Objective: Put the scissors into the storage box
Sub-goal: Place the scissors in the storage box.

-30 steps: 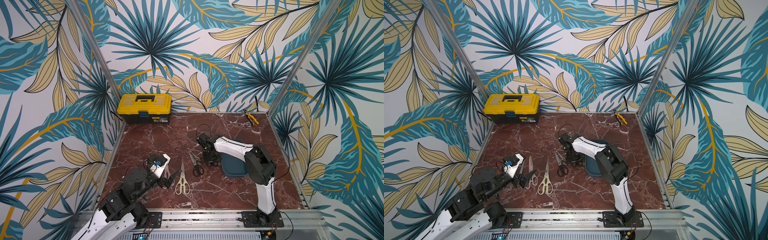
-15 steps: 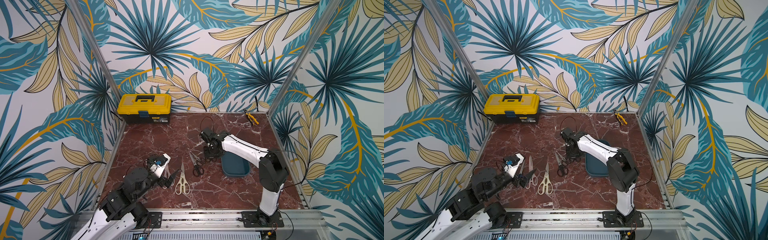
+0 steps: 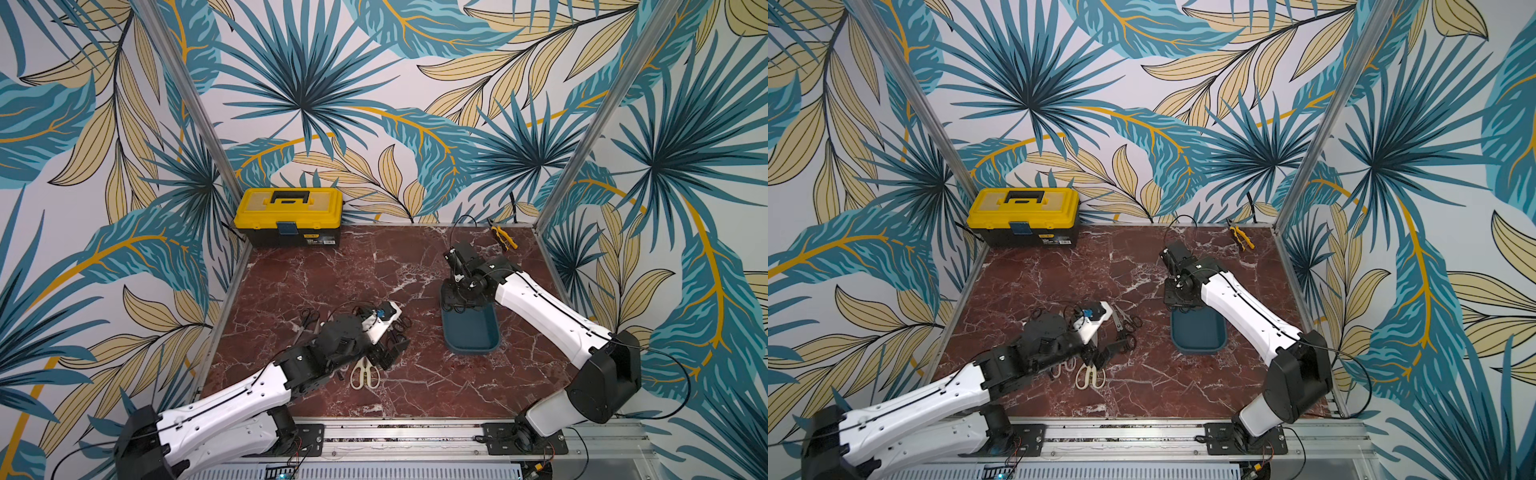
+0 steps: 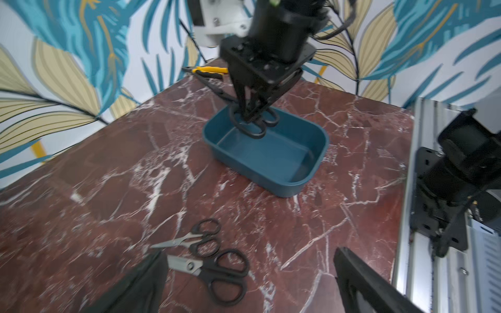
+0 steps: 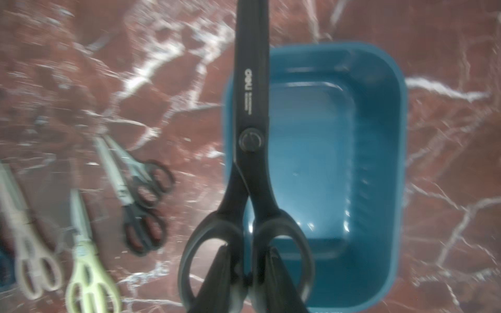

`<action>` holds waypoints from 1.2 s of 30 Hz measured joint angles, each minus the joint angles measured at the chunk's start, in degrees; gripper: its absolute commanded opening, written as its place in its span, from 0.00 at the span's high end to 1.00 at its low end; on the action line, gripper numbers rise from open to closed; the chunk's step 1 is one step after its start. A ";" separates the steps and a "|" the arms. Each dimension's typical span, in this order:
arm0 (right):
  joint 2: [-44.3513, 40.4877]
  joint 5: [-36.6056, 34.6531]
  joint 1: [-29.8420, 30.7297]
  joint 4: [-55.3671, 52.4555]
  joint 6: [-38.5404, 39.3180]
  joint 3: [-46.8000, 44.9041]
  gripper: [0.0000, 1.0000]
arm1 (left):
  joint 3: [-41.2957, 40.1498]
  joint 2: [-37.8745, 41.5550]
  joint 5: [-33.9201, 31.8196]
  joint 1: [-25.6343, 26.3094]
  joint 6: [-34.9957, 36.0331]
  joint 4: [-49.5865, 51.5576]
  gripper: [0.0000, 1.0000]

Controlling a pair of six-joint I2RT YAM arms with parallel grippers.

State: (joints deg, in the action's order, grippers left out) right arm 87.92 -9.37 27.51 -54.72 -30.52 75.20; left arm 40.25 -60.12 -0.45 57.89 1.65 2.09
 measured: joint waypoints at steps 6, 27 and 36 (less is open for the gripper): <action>0.02 -0.44 -2.10 -0.17 0.35 -8.79 0.81 | 1.88 -7.02 1.77 3.91 -0.92 -14.49 0.00; 10.40 -0.70 -3.69 6.69 2.73 -8.96 0.39 | -15.45 20.90 -31.28 -2.32 -9.53 -19.26 0.00; 0.57 0.90 8.39 6.05 6.62 1.29 0.45 | -17.86 38.53 -43.71 -12.74 -23.17 4.07 0.00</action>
State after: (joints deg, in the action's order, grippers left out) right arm 88.49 -8.47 35.90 -48.66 -23.90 76.49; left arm 22.39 -21.58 -44.16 45.15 -21.52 6.15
